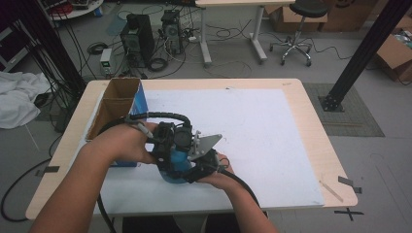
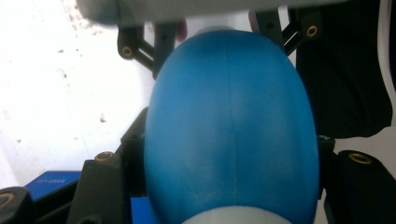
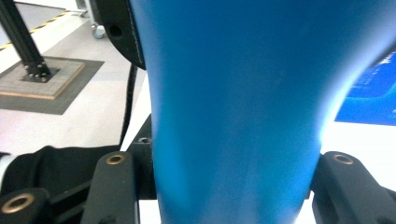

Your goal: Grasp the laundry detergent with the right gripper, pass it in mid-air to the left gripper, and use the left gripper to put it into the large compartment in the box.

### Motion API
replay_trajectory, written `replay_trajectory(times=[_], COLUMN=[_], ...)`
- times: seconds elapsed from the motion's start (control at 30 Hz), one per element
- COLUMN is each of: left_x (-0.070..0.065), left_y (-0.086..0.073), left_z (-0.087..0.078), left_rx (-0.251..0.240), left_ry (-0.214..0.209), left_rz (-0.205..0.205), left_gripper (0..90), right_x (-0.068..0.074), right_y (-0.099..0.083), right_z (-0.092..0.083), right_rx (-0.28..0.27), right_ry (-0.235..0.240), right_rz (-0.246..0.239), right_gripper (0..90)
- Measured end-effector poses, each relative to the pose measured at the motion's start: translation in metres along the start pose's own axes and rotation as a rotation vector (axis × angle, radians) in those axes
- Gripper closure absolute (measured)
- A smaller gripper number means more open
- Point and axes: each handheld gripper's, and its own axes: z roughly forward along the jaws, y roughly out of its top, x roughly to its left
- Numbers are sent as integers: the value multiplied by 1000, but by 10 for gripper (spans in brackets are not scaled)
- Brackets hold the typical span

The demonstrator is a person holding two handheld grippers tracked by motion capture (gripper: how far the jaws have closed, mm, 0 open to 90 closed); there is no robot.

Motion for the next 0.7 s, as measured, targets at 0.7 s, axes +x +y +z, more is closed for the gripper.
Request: replay_trajectory(times=[0.7], left_x=[17], left_y=[0], left_z=[-7], left_rx=[46], left_ry=[-28], left_rz=[-53], left_gripper=[395], right_x=[-7], right_y=[12], right_z=[-31], right_rx=[81], right_ry=[-26], right_rz=[31], right_gripper=[184])
